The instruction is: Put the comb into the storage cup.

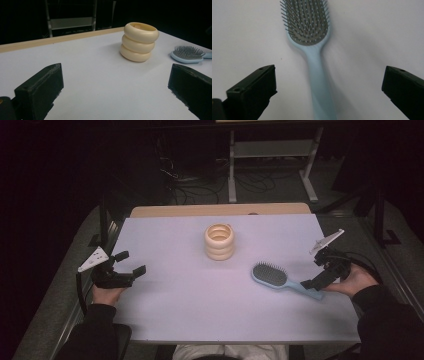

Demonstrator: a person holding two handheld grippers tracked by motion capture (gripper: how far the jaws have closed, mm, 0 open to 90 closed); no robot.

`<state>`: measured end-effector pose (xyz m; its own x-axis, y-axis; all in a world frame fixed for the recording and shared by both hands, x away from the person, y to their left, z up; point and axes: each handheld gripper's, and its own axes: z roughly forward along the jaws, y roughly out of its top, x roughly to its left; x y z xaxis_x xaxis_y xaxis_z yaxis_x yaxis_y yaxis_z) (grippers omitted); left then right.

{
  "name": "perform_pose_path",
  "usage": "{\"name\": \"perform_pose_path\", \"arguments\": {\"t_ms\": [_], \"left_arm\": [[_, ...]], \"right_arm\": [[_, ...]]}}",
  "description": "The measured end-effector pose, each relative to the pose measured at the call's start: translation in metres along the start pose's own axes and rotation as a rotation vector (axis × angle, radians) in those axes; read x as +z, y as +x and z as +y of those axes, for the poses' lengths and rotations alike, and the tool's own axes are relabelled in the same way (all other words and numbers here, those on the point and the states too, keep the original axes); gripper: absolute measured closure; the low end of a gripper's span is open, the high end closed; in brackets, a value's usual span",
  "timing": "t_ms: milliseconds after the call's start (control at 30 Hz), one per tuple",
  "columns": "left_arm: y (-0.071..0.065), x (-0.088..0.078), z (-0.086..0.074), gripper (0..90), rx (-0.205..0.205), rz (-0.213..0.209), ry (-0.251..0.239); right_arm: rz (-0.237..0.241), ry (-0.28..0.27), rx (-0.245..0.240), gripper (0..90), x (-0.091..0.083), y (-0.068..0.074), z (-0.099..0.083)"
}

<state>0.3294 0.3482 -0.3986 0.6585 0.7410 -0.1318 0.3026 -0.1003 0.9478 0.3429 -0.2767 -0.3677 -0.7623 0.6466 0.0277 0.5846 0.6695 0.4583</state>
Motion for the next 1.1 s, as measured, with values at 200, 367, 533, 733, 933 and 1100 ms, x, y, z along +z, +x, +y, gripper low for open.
{"name": "perform_pose_path", "arguments": {"t_ms": [200,367,533,733,933,1100], "left_arm": [[0.000,0.000,0.000,0.0,0.002,-0.004,-0.003],[-0.001,0.000,0.000,0.0,0.005,-0.005,-0.001],[0.000,0.001,0.000,0.0,0.004,-0.008,0.002],[0.001,0.000,0.000,0.0,-0.001,-0.011,-0.004],[0.000,0.000,0.000,0.0,0.000,-0.010,-0.004],[0.000,0.000,0.000,0.0,-0.001,-0.008,-0.002]], "right_arm": [[0.017,0.020,-0.011,0.0,0.010,0.000,0.001],[0.037,0.032,-0.016,0.0,0.021,-0.001,0.000],[0.056,0.053,-0.024,0.0,0.035,0.001,0.002],[0.096,0.052,-0.027,9.1,0.047,0.001,0.004],[0.113,0.052,-0.046,16.5,0.054,0.002,0.004],[0.116,0.051,-0.061,26.4,0.058,0.000,0.005]]}}
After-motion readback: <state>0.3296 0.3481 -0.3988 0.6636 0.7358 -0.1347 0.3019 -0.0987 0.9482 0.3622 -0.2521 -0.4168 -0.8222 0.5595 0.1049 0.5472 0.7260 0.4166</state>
